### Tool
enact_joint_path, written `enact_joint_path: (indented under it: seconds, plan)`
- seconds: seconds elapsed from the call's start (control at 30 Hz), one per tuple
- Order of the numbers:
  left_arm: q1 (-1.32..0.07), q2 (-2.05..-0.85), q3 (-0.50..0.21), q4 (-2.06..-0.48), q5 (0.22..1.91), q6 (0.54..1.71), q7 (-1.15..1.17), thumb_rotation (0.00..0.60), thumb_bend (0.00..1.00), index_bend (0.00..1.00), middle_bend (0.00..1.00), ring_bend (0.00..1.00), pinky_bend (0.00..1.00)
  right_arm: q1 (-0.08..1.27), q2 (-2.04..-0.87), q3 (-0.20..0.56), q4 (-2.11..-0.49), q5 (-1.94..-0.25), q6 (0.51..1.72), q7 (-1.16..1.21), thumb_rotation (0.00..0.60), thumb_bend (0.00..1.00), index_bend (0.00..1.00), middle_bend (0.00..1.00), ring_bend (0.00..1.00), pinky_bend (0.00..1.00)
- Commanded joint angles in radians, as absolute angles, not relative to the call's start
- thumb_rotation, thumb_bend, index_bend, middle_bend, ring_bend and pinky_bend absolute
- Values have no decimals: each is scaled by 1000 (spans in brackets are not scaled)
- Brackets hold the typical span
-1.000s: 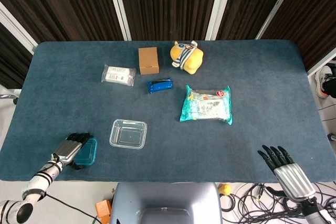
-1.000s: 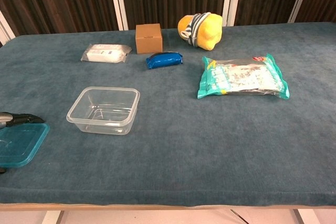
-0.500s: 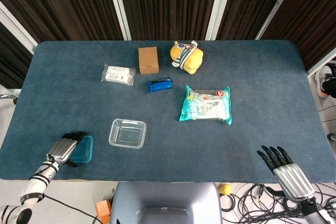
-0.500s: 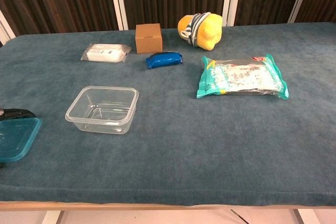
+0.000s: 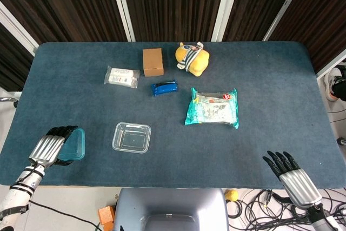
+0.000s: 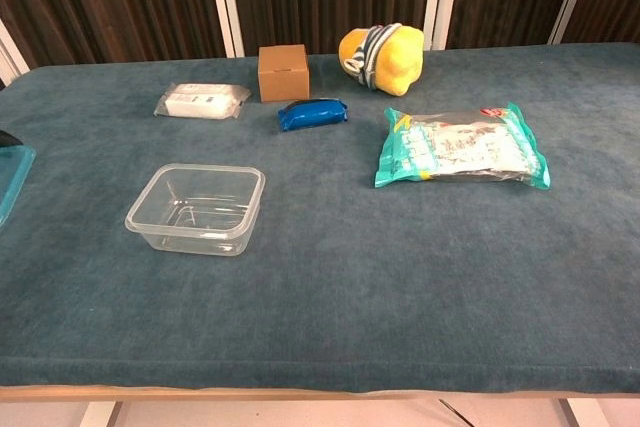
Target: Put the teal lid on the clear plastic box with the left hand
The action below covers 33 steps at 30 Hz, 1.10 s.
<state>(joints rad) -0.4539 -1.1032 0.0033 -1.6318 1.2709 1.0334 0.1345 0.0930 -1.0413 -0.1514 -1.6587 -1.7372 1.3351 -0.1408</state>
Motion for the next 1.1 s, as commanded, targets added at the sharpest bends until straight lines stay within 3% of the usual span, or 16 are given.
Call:
enact_joint_path:
  seconds: [0.03, 0.37, 0.5, 0.6, 1.1]
  plan:
    - [-502, -1062, -39, -1709, 1267, 1006, 178, 600, 290, 761, 990, 921, 783, 95, -1040, -153, -1659, -1740, 1334, -137, 600, 26, 0, 0, 0, 0]
    - [-644, -1085, -83, -1798, 1157, 883, 420, 600, 291, 714, 940, 843, 670, 103, -1036, -156, -1657, -1739, 1320, -125, 600, 26, 0, 0, 0, 0]
    - [-747, -1149, -87, -1824, 1036, 804, 573, 600, 293, 691, 915, 814, 638, 109, -1030, -158, -1654, -1735, 1307, -111, 600, 26, 0, 0, 0, 0]
    - [-796, -1182, -88, -1849, 946, 809, 648, 600, 293, 686, 908, 803, 627, 113, -1027, -160, -1654, -1737, 1303, -104, 600, 26, 0, 0, 0, 0]
    - [-948, -1286, -109, -1799, 751, 758, 602, 600, 293, 669, 889, 758, 572, 121, -1013, -170, -1649, -1751, 1302, -65, 600, 26, 0, 0, 0, 0]
